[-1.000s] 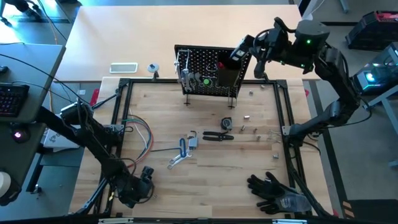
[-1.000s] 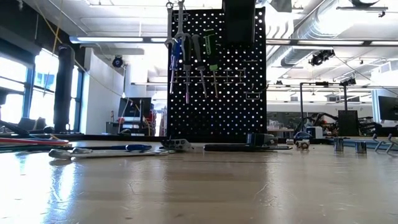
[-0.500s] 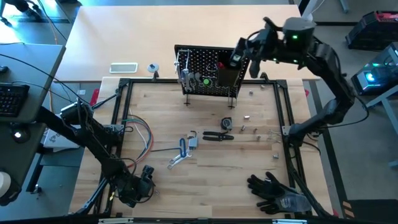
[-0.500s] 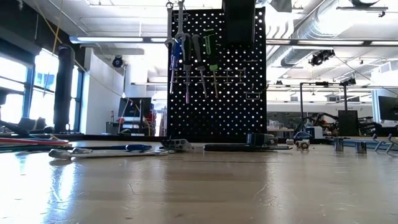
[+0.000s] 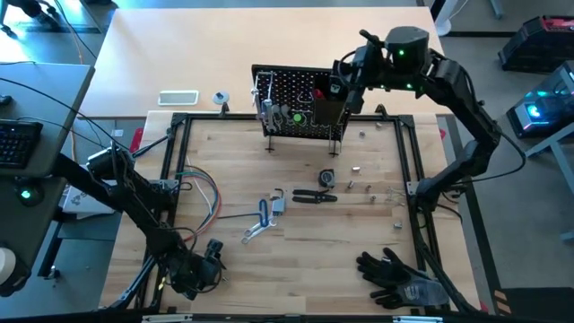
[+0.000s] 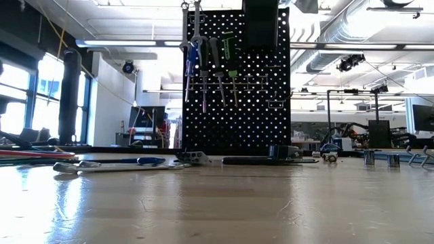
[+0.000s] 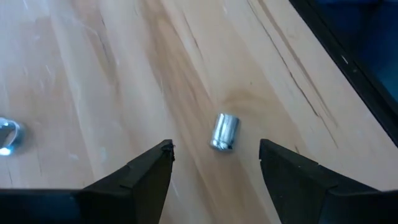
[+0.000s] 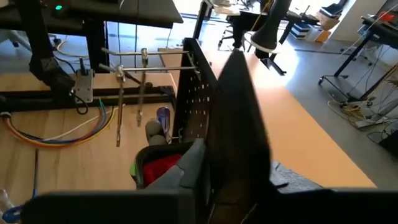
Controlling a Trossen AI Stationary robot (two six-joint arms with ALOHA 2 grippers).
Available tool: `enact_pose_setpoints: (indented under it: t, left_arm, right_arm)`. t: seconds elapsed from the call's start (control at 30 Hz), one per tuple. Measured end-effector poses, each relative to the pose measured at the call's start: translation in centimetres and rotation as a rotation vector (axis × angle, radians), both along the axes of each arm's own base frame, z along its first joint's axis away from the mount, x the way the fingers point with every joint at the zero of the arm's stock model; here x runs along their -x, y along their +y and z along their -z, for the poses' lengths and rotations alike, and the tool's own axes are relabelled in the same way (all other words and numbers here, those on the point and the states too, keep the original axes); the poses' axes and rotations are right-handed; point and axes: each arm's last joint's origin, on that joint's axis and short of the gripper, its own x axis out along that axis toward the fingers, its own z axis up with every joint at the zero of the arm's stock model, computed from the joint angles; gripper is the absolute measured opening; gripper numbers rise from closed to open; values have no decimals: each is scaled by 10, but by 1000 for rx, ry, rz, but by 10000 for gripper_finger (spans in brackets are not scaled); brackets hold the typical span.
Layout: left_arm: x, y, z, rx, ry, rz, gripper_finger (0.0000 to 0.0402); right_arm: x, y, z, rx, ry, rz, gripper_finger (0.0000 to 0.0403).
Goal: Hang tools onto peg board
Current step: Put the spirit level into the black bin on the peg board, then put the socket into the black bin on the peg board
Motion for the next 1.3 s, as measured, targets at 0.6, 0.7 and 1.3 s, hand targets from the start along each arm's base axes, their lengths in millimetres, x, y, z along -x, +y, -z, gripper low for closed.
enact_pose_setpoints:
  t: [0.6, 0.7, 1.3]
  left_arm:
    - [-17, -2, 19, 25, 14, -13, 174]
    - [-20, -1, 19, 14, -12, -37, 156]
    - [-28, 1, 15, 177, -20, -258, 226]
  right_arm:
    - [17, 9, -7, 6, 0, 8, 226]
    - [25, 14, -13, 29, -27, 10, 227]
    - [70, 57, -38, 191, -78, 95, 227]
